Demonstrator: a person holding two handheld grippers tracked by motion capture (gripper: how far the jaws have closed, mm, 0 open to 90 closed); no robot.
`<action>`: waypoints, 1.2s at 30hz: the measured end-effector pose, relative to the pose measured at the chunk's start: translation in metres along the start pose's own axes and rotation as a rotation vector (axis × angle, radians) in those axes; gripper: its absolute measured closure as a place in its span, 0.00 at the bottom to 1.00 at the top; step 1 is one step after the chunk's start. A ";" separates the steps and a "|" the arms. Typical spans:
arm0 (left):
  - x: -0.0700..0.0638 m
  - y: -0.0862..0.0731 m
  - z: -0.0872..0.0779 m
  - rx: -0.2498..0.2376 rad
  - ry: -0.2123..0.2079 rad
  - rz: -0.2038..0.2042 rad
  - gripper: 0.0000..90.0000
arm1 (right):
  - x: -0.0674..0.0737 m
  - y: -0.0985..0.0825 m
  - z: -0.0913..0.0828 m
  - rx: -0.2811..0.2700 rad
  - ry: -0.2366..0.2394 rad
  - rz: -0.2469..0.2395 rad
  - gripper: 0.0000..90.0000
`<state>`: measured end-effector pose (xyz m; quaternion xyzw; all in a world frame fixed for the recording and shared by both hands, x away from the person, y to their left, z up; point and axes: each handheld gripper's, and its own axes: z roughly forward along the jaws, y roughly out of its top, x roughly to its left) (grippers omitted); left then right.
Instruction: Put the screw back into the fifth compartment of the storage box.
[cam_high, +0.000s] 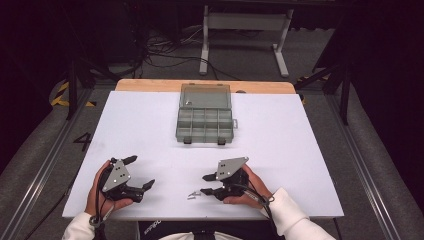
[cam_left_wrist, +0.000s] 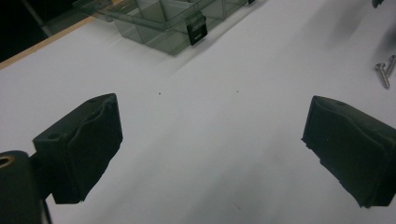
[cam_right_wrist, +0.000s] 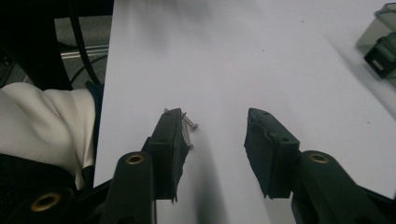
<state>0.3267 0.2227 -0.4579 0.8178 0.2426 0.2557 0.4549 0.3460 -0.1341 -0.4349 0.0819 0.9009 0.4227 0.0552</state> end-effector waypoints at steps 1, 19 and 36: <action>0.000 0.000 0.000 0.000 -0.003 -0.005 0.06 | 0.002 0.001 0.003 0.008 0.012 -0.002 0.67; -0.001 0.001 0.003 0.016 -0.009 0.002 0.06 | 0.006 -0.001 0.035 0.094 0.065 -0.015 0.81; -0.001 0.001 0.005 0.022 -0.017 0.001 0.07 | 0.004 -0.005 0.028 0.101 0.049 -0.028 0.96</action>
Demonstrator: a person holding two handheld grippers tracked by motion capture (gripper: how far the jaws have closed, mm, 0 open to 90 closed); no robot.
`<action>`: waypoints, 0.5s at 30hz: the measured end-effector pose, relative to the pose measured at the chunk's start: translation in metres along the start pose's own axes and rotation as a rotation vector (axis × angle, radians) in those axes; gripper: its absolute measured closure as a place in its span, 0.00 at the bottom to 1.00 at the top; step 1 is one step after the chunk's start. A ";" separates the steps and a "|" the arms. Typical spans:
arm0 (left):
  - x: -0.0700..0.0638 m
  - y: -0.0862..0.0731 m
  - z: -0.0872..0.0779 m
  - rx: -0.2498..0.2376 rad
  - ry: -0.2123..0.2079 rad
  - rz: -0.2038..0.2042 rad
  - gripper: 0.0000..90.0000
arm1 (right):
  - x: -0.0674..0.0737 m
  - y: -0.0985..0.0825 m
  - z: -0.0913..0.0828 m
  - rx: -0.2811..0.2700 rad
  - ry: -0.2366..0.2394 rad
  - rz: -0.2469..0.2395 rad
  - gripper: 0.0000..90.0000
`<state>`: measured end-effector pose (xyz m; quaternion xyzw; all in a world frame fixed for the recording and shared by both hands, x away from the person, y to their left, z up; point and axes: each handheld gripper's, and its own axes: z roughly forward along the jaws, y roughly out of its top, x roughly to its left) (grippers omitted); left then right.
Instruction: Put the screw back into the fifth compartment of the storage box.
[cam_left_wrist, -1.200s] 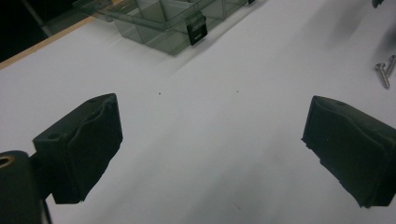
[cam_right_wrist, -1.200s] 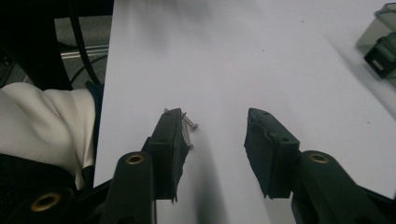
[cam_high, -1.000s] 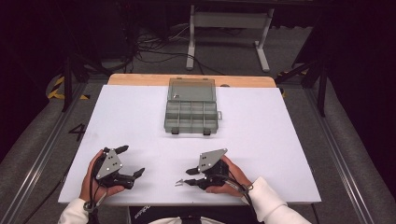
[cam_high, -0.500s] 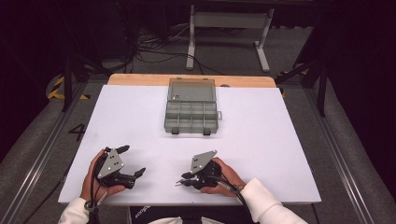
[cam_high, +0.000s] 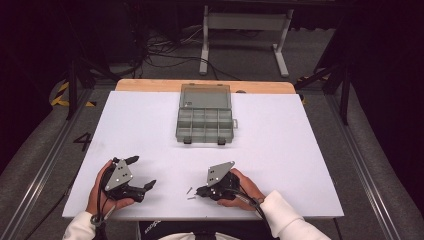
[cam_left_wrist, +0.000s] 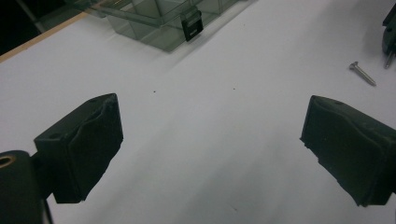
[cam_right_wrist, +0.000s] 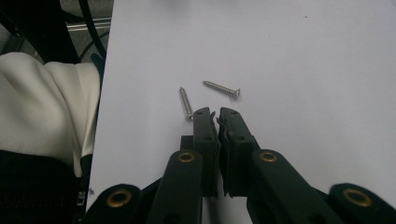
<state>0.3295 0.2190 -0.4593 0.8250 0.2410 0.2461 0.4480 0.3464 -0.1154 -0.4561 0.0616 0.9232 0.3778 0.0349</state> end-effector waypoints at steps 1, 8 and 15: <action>0.000 0.000 0.000 0.002 0.000 0.004 0.07 | -0.001 0.000 -0.002 -0.006 -0.001 0.002 0.96; 0.000 0.001 0.000 -0.003 -0.002 0.003 0.07 | -0.004 -0.001 -0.015 -0.038 -0.036 0.006 0.96; 0.000 0.001 0.001 -0.009 -0.005 0.001 0.07 | -0.008 0.000 -0.029 -0.076 -0.080 0.013 0.96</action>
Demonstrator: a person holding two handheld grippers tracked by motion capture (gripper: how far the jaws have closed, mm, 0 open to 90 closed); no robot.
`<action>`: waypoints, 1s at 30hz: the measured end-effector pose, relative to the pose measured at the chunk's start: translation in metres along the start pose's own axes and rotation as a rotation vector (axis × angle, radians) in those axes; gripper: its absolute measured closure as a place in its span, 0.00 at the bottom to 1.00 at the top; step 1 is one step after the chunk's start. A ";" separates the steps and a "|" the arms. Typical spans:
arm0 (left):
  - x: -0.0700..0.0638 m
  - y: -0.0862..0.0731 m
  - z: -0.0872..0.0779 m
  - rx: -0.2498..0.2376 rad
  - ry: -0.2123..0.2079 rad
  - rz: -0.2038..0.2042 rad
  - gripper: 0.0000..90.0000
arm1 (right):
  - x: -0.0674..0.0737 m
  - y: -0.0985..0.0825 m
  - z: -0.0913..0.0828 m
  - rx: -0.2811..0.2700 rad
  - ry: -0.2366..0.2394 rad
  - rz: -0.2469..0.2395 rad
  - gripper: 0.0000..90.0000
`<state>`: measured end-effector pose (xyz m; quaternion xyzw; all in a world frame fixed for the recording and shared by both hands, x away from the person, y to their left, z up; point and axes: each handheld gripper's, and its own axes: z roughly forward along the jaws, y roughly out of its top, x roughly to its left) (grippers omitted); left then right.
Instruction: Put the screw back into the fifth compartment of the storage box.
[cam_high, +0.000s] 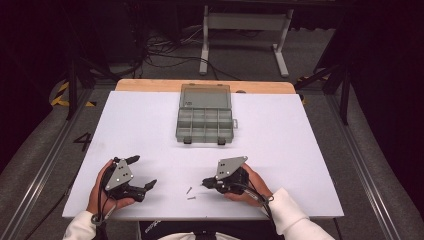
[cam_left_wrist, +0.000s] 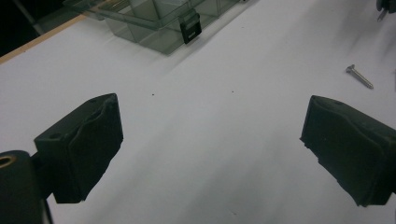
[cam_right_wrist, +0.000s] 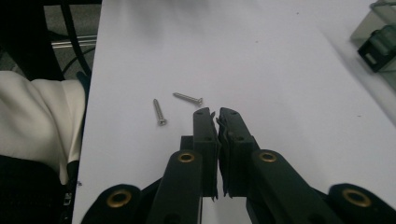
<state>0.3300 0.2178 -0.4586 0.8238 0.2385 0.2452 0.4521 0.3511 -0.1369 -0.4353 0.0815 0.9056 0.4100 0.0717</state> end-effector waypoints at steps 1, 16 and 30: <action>0.000 0.000 0.000 0.000 0.001 0.000 0.07 | -0.001 0.000 -0.002 -0.008 -0.009 0.004 0.96; 0.000 0.000 0.000 -0.001 0.002 -0.004 0.07 | -0.022 0.004 -0.036 -0.089 -0.131 0.029 0.97; 0.000 0.000 0.000 -0.006 -0.001 0.000 0.07 | -0.061 0.011 -0.054 -0.129 -0.244 0.069 0.97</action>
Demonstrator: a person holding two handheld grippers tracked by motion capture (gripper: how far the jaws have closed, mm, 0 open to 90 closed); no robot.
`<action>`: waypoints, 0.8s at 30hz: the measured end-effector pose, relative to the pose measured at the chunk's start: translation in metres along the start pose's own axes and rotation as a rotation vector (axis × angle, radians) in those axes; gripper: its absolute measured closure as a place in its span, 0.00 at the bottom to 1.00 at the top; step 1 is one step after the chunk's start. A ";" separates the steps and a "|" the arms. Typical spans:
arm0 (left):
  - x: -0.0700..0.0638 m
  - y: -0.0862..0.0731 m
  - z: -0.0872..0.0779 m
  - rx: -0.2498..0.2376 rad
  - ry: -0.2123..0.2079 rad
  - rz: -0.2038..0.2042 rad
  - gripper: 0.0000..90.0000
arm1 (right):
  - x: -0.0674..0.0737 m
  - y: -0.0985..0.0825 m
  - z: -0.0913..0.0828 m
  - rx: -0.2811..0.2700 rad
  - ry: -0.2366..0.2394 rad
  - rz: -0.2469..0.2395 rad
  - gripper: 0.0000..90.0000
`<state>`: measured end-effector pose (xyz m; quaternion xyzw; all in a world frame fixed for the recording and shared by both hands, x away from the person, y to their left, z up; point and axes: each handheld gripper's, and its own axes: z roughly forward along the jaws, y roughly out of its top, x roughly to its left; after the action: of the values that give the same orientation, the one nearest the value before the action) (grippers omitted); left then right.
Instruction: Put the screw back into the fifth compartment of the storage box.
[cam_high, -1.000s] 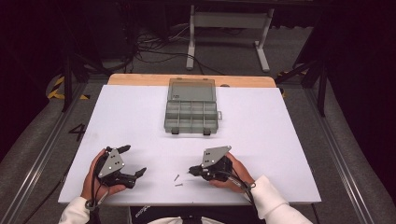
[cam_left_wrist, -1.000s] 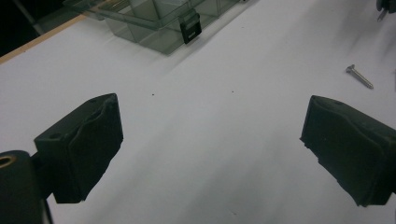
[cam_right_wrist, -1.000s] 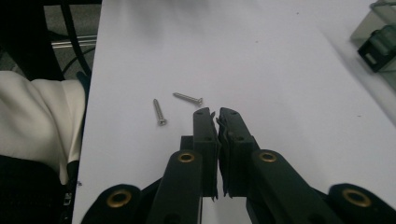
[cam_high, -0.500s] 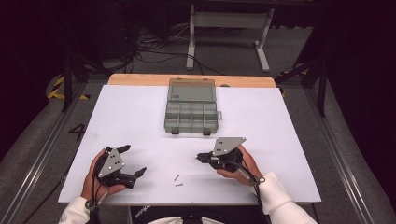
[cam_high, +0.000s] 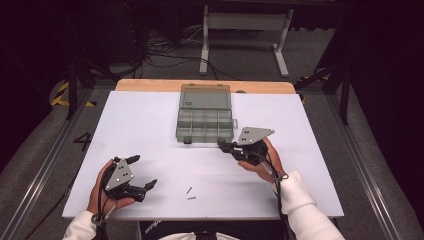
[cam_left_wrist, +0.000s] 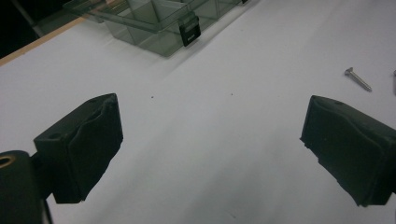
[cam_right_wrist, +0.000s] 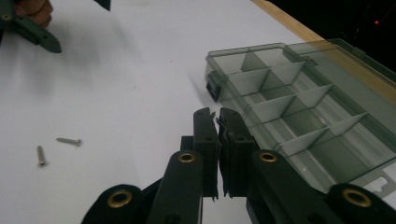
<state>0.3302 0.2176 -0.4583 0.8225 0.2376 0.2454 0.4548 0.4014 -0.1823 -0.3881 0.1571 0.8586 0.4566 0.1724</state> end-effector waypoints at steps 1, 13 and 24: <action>0.000 0.000 0.000 -0.001 -0.001 0.002 0.07 | -0.003 0.000 0.000 -0.001 -0.008 0.006 0.97; 0.000 0.000 -0.002 -0.009 -0.004 0.000 0.06 | -0.044 0.007 0.005 0.012 -0.092 0.068 0.97; -0.001 0.001 -0.002 -0.016 -0.016 -0.001 0.06 | -0.059 0.015 0.021 0.017 -0.111 0.099 0.97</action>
<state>0.3283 0.2182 -0.4568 0.8205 0.2325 0.2406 0.4634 0.4647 -0.1843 -0.3774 0.2259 0.8428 0.4478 0.1954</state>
